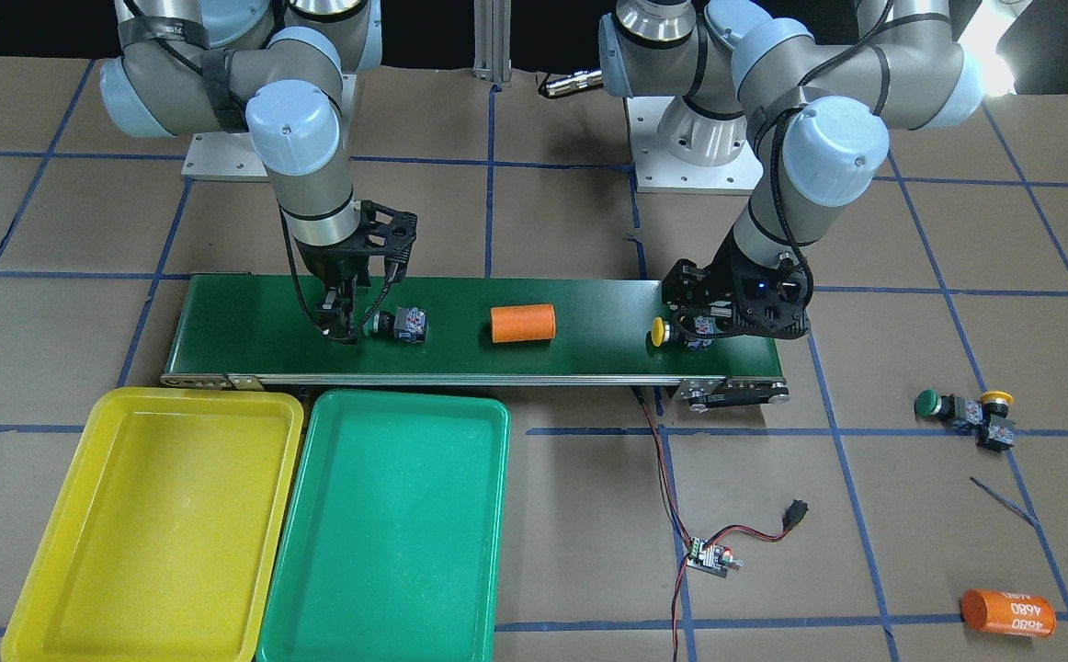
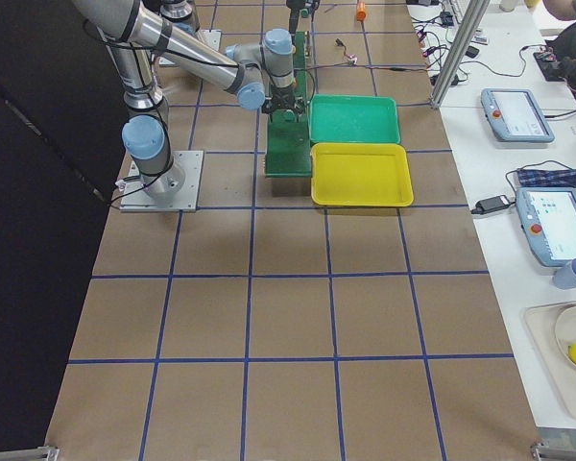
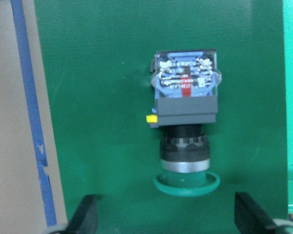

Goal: Sort buttons by color to trays
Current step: 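Lift green button into green tray with right while left returns to pile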

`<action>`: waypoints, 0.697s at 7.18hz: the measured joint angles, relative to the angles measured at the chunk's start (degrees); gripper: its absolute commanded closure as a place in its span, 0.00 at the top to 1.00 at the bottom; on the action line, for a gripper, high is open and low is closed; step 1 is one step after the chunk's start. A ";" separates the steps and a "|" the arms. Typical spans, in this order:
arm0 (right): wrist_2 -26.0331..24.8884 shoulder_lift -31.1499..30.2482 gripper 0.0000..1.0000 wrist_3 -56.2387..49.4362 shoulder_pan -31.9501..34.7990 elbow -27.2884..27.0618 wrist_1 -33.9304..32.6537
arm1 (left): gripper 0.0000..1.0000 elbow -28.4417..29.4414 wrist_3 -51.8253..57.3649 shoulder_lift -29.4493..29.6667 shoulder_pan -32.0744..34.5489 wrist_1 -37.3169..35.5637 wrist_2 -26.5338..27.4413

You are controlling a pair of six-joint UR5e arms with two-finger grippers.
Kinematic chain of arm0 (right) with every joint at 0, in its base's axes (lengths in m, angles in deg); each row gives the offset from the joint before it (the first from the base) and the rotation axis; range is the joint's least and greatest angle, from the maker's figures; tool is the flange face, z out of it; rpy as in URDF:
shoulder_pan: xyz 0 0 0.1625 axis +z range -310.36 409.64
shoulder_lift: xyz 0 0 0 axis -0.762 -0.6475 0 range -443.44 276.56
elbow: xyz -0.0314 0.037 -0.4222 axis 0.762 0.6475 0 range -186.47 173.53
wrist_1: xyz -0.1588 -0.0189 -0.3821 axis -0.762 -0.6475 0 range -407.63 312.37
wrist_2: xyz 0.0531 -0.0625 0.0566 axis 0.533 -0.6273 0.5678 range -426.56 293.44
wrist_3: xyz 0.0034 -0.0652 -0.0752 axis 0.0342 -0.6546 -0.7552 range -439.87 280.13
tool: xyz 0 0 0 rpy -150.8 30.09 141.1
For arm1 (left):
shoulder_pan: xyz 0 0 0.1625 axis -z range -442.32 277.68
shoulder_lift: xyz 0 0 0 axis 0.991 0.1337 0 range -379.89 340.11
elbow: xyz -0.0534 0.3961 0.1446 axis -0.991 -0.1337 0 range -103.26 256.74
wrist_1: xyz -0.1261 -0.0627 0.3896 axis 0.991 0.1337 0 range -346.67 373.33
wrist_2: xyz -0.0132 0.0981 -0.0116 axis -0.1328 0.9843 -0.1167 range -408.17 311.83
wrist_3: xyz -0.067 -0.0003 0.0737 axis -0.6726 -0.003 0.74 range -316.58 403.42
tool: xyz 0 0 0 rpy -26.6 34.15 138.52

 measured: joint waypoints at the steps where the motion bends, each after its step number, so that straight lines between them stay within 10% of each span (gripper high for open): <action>1: -0.04 0.50 0.99 0.65 0.75 0.74 0.01 | 1.00 4.43 -2.25 -0.63 0.00 5.92 0.08; 5: -0.54 1.86 0.44 1.05 2.96 2.21 0.01 | 1.00 14.94 -10.20 -2.74 1.70 17.69 0.28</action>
